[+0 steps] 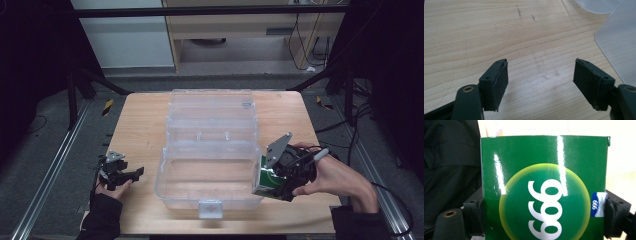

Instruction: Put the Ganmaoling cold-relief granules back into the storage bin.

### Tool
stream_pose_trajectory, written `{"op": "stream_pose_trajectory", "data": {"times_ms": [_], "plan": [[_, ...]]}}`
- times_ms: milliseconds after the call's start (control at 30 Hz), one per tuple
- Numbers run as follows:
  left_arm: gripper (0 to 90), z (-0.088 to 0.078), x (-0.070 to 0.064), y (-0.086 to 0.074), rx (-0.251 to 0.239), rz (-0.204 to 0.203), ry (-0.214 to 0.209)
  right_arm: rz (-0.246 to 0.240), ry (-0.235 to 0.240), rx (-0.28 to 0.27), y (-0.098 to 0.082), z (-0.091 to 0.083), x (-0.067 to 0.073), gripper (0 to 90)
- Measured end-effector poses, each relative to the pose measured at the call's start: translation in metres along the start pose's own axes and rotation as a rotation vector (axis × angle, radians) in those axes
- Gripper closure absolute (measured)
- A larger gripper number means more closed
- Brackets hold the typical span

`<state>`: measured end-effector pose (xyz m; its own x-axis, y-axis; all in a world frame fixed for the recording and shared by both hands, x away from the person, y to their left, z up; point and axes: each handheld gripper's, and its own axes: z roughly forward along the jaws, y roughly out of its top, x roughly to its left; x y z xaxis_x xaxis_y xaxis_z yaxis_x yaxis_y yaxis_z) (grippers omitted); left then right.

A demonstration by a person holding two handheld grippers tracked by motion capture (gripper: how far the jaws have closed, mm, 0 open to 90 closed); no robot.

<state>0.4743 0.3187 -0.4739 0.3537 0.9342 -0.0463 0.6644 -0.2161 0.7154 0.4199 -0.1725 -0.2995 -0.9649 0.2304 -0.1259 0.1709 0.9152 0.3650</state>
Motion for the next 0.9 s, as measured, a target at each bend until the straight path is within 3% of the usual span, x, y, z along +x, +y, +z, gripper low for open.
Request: {"op": "stream_pose_trajectory", "data": {"times_ms": [467, 900], "plan": [[27.3, 0.0, 0.0, 0.0, -0.002, -0.001, 0.0, -0.034, 0.006, -0.008, 0.025, 0.013, -0.01, 16.3], [27.3, 0.0, 0.001, 0.001, -0.004, -0.005, 0.0, -0.036, 0.014, -0.012, 0.036, 0.029, -0.018, 16.2]]}}
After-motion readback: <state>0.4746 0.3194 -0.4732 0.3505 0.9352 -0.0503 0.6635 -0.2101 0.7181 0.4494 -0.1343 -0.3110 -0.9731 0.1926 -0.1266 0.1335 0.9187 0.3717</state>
